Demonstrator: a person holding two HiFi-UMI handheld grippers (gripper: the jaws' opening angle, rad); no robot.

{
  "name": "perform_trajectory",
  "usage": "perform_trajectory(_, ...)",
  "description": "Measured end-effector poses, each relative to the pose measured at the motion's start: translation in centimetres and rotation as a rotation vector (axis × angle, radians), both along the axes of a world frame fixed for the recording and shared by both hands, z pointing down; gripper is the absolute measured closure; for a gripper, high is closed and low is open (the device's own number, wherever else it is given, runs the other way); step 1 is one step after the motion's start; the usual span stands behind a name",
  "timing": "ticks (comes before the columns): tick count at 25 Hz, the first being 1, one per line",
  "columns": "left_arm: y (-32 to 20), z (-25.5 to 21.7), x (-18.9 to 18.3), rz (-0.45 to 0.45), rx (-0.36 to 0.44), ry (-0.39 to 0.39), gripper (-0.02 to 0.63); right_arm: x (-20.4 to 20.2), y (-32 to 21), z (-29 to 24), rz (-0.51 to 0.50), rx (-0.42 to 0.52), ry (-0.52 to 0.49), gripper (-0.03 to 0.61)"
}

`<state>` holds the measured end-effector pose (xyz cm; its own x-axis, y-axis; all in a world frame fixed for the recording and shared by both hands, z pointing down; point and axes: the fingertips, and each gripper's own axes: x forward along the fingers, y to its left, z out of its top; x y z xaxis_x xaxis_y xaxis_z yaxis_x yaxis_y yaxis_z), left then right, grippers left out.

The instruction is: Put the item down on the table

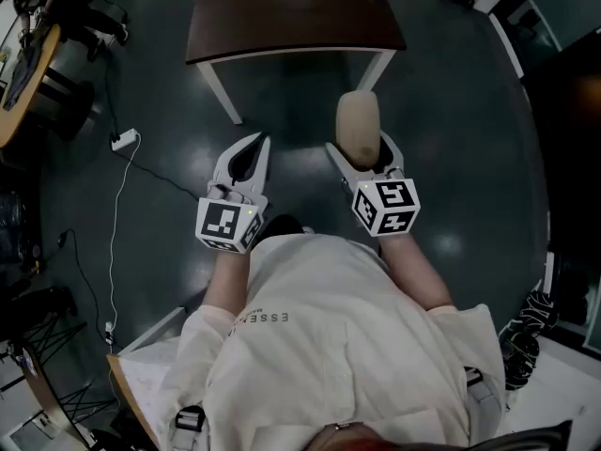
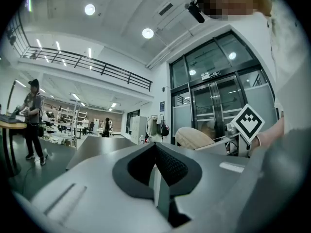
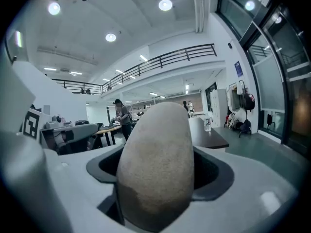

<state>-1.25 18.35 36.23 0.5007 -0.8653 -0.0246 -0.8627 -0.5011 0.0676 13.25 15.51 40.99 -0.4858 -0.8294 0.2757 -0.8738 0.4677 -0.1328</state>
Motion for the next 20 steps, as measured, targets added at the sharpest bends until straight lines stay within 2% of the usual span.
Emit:
perform_trajectory(10,-0.7,1.0,0.8,-0.004,-0.033,-0.006,0.598,1.7,-1.0,0.3,0.03,-0.03,-0.038,0.19)
perform_trajectory(16,-2.8,2.3,-1.3,-0.036,-0.078,-0.006,0.598,0.7,-3.4,1.4,0.029,-0.059,-0.019,0.19)
perform_trajectory(20,-6.5,3.4,-3.1,-0.044,-0.101,-0.004,0.598,-0.6,-7.1,2.0,0.028,-0.068,-0.019,0.19)
